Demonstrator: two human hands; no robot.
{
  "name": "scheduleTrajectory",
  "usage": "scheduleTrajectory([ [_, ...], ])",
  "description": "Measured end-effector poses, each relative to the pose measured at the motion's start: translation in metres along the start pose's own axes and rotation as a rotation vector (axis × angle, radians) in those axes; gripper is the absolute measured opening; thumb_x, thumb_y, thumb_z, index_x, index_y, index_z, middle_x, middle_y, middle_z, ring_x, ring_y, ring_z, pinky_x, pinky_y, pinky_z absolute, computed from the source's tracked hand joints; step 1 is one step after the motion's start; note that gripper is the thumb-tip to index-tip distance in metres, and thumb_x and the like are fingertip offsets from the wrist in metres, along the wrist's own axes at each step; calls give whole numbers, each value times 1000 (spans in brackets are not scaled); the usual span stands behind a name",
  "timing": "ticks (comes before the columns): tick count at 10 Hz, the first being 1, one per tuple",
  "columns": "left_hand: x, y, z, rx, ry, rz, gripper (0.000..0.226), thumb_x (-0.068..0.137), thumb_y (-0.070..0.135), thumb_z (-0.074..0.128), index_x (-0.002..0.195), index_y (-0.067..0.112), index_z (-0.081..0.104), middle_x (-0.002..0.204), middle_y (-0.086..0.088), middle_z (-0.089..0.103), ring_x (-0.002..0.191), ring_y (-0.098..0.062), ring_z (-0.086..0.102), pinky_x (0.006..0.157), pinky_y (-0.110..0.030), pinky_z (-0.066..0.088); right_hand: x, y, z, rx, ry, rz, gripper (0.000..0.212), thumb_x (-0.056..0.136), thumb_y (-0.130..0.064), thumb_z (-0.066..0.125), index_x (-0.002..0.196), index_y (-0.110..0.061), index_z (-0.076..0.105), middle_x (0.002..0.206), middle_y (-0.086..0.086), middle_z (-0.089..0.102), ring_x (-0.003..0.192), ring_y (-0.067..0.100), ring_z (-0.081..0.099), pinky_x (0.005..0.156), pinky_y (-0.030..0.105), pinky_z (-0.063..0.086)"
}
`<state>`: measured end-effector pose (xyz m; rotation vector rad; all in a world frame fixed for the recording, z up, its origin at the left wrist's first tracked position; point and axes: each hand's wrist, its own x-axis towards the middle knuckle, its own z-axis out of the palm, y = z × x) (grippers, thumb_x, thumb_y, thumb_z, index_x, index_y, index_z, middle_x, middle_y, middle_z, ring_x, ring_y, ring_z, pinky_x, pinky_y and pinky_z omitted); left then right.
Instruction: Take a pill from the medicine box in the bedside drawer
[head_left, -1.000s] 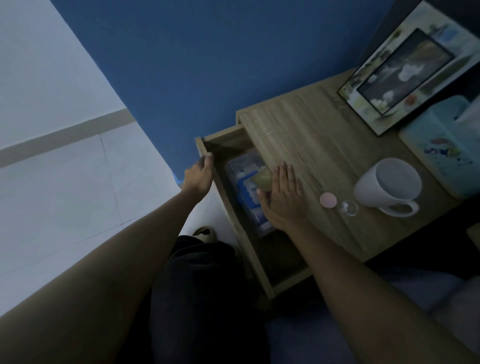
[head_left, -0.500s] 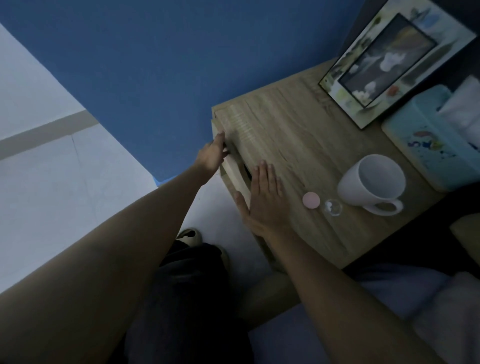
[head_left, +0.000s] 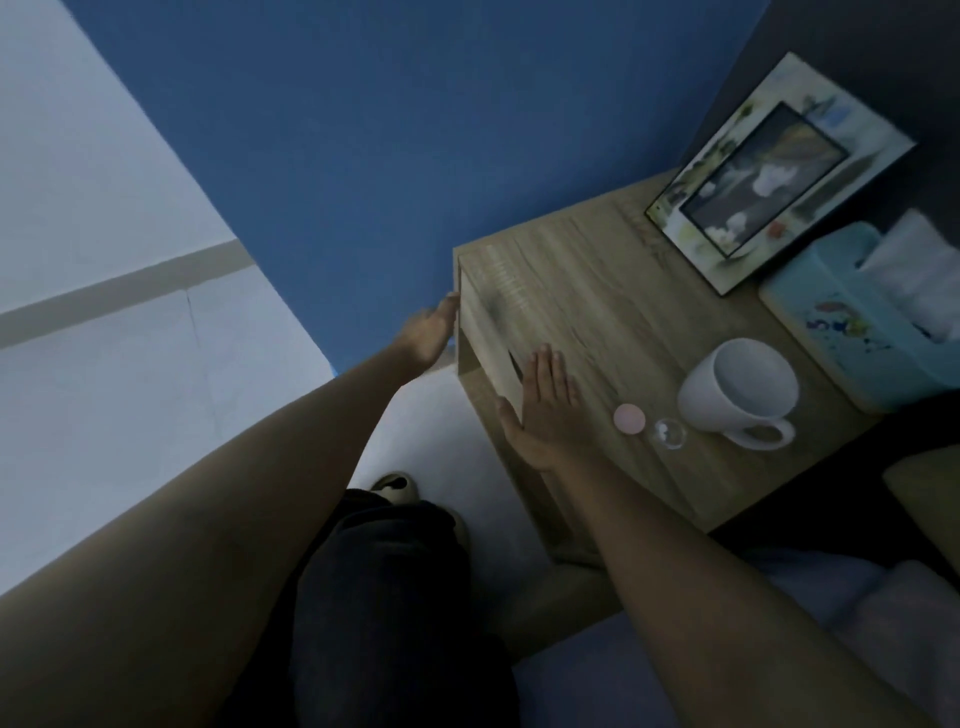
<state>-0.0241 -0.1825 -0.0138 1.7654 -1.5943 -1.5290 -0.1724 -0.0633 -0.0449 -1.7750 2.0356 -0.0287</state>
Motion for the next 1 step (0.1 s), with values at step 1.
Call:
scheduleTrajectory([
  [1, -40, 19, -34, 149, 117, 10, 55, 99, 39, 23, 129, 2, 49, 141, -22, 47, 129, -35, 44, 110, -40, 31, -7, -27, -38, 13, -71, -111, 67, 98, -45, 20, 147, -8, -6, 159, 8, -12, 146, 22, -11, 118, 41, -4],
])
